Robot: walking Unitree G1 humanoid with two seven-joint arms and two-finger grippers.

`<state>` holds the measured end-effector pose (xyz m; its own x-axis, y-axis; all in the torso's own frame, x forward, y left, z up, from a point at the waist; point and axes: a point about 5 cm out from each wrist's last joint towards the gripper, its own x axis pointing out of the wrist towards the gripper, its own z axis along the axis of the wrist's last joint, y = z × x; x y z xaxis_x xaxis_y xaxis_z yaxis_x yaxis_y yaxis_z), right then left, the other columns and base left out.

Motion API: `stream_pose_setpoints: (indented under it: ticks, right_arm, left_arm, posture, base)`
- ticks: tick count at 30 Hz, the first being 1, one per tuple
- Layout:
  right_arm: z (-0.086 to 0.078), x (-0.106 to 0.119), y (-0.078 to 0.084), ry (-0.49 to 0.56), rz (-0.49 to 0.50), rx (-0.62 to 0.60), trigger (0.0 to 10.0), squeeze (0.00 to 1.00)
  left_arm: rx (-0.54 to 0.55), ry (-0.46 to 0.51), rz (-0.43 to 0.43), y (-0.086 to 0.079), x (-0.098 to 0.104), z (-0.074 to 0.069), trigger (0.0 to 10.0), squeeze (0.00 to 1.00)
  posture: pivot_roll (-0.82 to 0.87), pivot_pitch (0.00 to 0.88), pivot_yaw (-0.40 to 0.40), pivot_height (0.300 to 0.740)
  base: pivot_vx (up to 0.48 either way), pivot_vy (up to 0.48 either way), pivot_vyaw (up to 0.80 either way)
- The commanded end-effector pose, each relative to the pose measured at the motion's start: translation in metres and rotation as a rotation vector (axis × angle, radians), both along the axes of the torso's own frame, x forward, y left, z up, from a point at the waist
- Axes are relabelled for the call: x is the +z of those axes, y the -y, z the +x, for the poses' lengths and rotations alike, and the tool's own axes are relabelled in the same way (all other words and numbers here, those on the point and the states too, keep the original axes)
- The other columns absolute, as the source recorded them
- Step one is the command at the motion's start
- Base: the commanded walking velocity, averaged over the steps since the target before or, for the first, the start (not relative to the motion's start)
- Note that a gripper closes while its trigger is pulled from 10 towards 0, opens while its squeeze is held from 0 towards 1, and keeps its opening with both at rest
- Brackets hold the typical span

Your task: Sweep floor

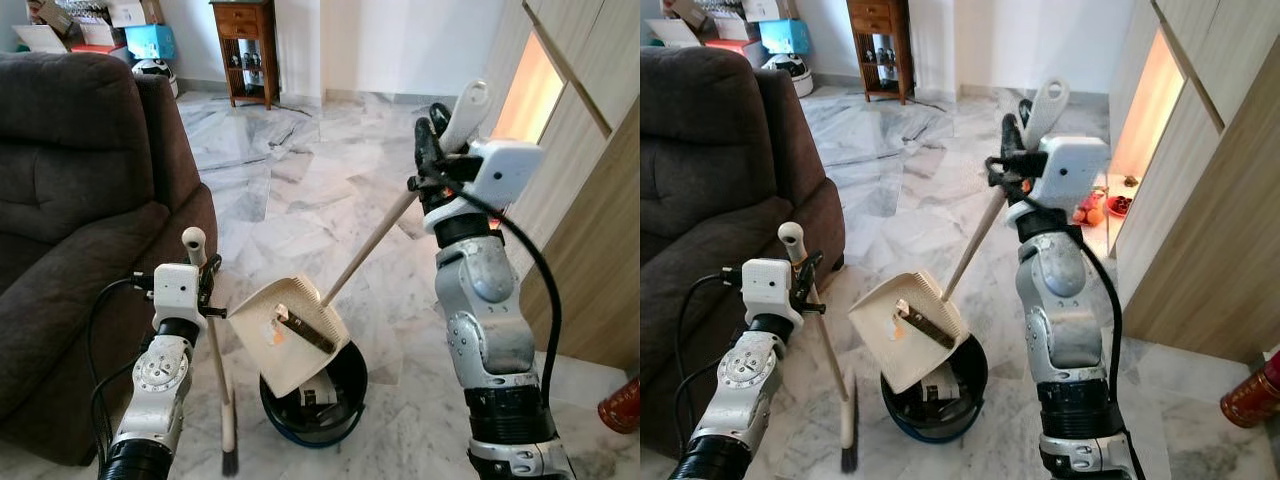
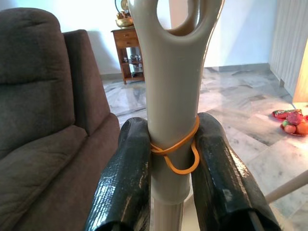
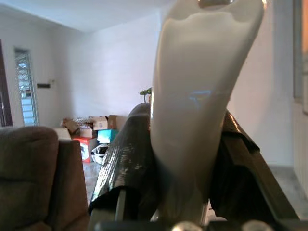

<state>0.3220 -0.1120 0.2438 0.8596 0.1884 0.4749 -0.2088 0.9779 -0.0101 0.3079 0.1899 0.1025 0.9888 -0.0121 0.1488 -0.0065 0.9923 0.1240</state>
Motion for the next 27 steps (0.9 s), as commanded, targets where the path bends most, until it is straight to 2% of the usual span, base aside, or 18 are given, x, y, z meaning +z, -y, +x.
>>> stream_pose_setpoints:
  ticks: [1, 5, 6, 8, 14, 22, 27]
  right_arm:
    - [-0.010, 0.016, -0.010, 0.111, -0.051, 0.045, 10.0, 0.00]
    - [-0.014, 0.007, -0.024, 0.115, -0.170, 0.113, 10.0, 0.00]
    - [-0.014, 0.007, -0.024, 0.115, -0.170, 0.113, 10.0, 0.00]
    - [-0.018, 0.002, -0.035, 0.130, -0.253, 0.166, 10.0, 0.00]
    - [-0.023, -0.006, -0.049, 0.129, -0.307, 0.236, 10.0, 0.00]
    - [-0.027, -0.003, -0.053, 0.186, -0.372, 0.237, 10.0, 0.00]
    - [-0.029, 0.003, -0.053, 0.232, -0.359, 0.214, 10.0, 0.00]
  left_arm:
    - [0.007, 0.052, 0.016, -0.001, 0.012, 0.001, 10.0, 0.00]
    - [0.010, 0.050, 0.012, 0.000, 0.011, 0.000, 10.0, 0.00]
    - [0.010, 0.050, 0.012, 0.000, 0.011, 0.000, 10.0, 0.00]
    - [0.011, 0.052, 0.010, 0.000, 0.012, 0.001, 10.0, 0.00]
    - [0.015, 0.053, 0.010, 0.000, 0.012, 0.001, 10.0, 0.00]
    - [0.020, 0.054, 0.009, -0.001, 0.011, 0.000, 10.0, 0.00]
    - [0.019, 0.055, 0.008, -0.001, 0.011, 0.001, 10.0, 0.00]
  posture:
    - [0.14, 0.000, 0.030, 0.740]
    - [0.14, 0.000, 0.028, 0.740]
    - [0.14, 0.000, 0.028, 0.740]
    - [0.14, 0.000, 0.027, 0.740]
    - [0.14, 0.000, 0.024, 0.740]
    - [0.14, 0.000, 0.020, 0.740]
    - [0.14, 0.000, 0.019, 0.740]
  base:
    - [0.000, 0.000, 0.00]
    - [0.000, 0.000, 0.00]
    - [0.000, 0.000, 0.00]
    - [0.000, 0.000, 0.00]
    - [0.000, 0.000, 0.00]
    - [0.000, 0.000, 0.00]
    - [0.000, 0.000, 0.00]
